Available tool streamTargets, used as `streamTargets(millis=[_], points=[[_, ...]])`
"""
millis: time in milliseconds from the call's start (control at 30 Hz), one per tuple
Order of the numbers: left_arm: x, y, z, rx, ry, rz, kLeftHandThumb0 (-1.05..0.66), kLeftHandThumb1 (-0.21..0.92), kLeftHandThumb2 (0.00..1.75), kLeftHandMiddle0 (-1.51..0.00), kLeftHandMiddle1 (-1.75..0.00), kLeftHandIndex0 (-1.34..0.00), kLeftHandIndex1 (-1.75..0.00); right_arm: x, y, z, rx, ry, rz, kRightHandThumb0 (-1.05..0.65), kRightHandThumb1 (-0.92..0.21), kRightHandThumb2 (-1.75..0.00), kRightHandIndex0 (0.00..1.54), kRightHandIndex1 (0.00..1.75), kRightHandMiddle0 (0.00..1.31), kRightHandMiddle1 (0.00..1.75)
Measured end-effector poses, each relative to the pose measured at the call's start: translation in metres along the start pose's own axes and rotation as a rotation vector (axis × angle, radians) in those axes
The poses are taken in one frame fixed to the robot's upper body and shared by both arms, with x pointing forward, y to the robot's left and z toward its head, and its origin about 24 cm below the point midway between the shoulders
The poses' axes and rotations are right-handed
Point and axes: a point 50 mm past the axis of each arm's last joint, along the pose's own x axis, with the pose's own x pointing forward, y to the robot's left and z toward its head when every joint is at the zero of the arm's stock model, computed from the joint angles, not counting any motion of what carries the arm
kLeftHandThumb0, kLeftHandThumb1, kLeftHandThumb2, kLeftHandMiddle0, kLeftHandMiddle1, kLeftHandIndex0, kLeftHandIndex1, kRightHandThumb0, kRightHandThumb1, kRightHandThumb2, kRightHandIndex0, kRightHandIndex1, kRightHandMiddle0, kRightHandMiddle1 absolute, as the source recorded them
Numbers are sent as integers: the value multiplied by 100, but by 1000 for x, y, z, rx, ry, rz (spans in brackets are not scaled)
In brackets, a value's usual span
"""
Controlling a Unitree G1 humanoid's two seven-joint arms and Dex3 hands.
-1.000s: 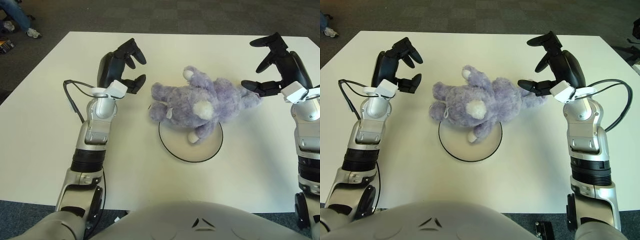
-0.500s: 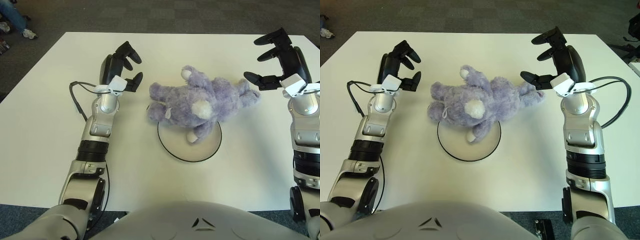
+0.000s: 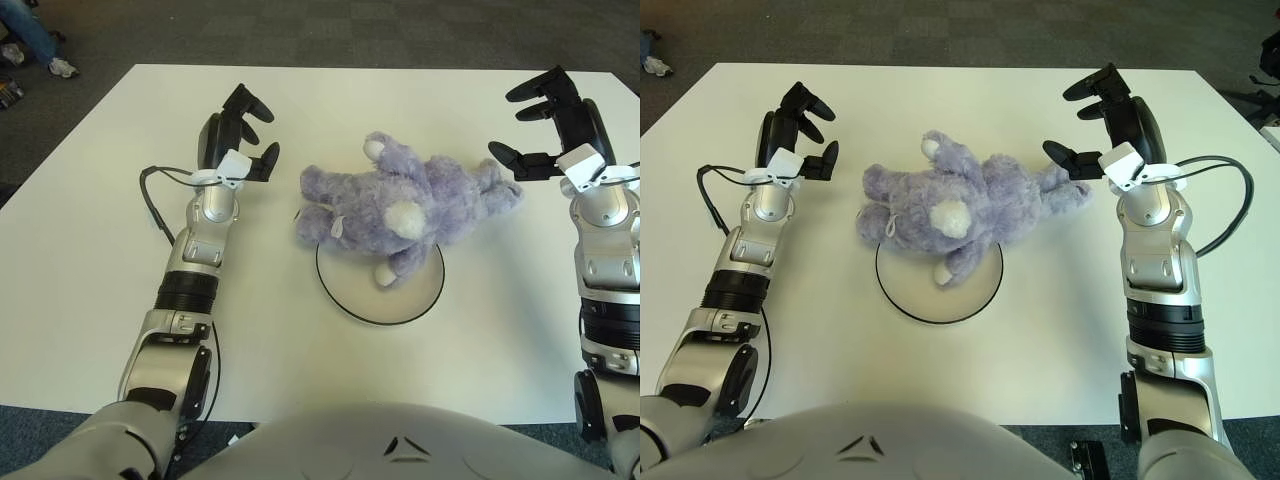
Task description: Put the doll into the plate.
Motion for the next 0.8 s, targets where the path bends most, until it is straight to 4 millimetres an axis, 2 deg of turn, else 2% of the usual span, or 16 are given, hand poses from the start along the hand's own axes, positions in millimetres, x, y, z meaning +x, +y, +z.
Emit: streamTargets(millis=[33, 133, 400, 567, 700, 800], points=[[0, 0, -2, 2, 6, 2, -1, 24, 138, -74, -164, -41, -175, 0, 1, -1, 6, 8, 1, -35, -81, -57, 19, 108, 29, 159], [-2, -2, -7, 6, 25, 6, -1, 24, 138, -74, -163, -41, -175, 0, 4, -5, 20, 35, 5, -35, -88, -47, 18, 106, 29, 162], [-5, -5, -14, 6, 40, 19, -1, 24, 137, -75, -161, -41, -175, 1, 10, -10, 76, 87, -3, -35, -92, -43, 18, 99, 29, 164], [-6, -7, -15, 3, 35, 22, -1, 23, 140, -75, -165, -42, -174, 7, 13, -22, 85, 142, -8, -35, -90, -44, 23, 105, 32, 162], [-7, -7, -16, 3, 27, 19, -1, 22, 142, -75, -166, -42, -174, 8, 13, -28, 90, 188, -16, -36, -79, -59, 23, 120, 38, 161], [-7, -7, -16, 7, 27, 23, -1, 22, 141, -75, -165, -42, -174, 8, 15, -29, 101, 204, -18, -37, -75, -65, 25, 127, 39, 162]])
